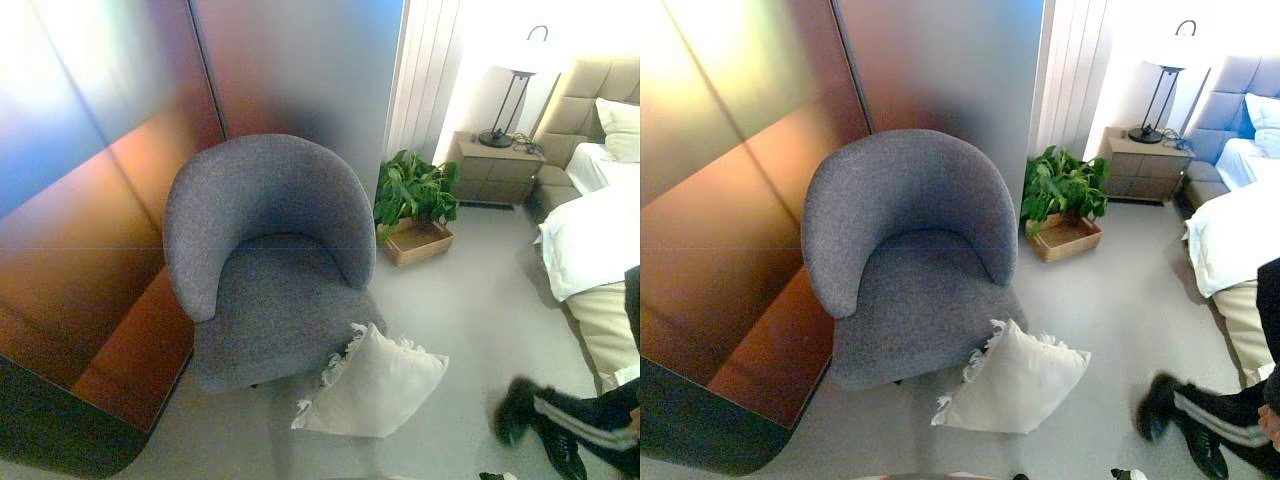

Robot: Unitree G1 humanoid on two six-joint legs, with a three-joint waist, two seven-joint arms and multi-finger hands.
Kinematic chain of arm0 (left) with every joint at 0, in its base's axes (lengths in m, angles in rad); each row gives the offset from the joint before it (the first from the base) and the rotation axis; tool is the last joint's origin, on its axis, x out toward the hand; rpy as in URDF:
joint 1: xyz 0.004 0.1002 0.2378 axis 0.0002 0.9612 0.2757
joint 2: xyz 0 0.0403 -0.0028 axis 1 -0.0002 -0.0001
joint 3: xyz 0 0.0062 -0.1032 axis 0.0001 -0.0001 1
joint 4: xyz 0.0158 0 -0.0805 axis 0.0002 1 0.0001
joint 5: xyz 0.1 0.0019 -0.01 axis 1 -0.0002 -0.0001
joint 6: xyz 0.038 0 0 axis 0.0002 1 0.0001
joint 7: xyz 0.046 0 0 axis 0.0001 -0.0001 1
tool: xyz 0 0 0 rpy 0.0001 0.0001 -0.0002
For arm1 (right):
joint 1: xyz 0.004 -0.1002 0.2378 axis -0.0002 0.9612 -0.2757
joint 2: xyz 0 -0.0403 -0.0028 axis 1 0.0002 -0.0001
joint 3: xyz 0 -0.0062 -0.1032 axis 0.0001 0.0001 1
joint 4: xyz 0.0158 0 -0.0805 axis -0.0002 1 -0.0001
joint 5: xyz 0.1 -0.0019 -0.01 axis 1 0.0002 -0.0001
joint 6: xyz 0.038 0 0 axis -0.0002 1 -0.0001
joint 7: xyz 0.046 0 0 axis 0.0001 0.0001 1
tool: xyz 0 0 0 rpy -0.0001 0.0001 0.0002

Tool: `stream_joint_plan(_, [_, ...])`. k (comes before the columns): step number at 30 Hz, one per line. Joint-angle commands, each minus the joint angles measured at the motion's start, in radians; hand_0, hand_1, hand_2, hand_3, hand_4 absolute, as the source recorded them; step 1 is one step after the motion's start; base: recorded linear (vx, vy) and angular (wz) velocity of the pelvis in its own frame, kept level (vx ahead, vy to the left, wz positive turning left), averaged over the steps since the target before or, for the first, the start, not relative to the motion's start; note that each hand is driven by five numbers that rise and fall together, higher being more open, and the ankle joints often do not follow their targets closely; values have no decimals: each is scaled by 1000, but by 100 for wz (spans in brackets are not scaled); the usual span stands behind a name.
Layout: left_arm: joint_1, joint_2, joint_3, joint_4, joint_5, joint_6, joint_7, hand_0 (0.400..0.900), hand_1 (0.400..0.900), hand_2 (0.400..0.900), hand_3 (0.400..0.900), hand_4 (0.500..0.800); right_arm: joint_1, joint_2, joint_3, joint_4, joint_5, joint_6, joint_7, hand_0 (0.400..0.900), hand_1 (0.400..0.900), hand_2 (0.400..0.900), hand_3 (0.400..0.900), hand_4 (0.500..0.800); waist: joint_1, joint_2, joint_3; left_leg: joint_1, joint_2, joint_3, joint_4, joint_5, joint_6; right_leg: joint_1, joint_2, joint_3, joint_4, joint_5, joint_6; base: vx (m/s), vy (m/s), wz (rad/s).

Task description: Pick up the pillow and put it on the sofa.

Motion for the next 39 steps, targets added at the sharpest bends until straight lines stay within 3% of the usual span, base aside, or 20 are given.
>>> stream_joint_plan(1, [-137,-53,65,6,-41,-47,-31,900,900,900,900,800,-93,-16,2,1,0,-12,-41,900,900,900,900,800,13,-27,68,53,-37,-29,4,-100,45,34,38,-58,2,-10,19,0,0,0])
stream_joint_plan(7, [-124,-47,73,8,-45,-68,-40,900,900,900,900,800,-90,-23,0,-3,-32,-27,-61,900,900,900,900,800,20,-31,72,51,-39,-37,4,-99,43,35,38,-63,2,-9,20,17,-18,1])
stream_joint_plan(12, [-124,-33,68,7,-48,-48,-34,900,900,900,900,800,-115,-43,23,-22,-98,-44,-71,900,900,900,900,800,32,-32,91,33,-37,-39,4,-92,39,21,33,-71,2,-5,23,38,-74,6])
stream_joint_plan(23, [-234,19,30,-8,-113,10,-8,900,900,900,900,800,-318,-156,123,-109,-202,-50,-127,900,900,900,900,800,74,-1,232,-158,-31,-91,4,-22,33,-153,21,-110,34,20,8,-108,-107,20])
stream_joint_plan(33, [-333,26,25,-3,-159,52,5,900,900,900,900,800,-501,-277,156,-111,-169,-56,-124,900,900,900,900,800,115,34,340,-279,-40,-169,4,24,27,-293,27,-170,179,-41,-16,-64,-60,14])
stream_joint_plan(39, [-369,17,21,9,-206,59,23,900,900,900,900,800,-614,-346,173,-116,-145,-79,-116,900,900,900,900,800,126,42,385,-338,-45,-189,4,37,25,-365,23,-174,215,-49,-16,-51,5,-1])
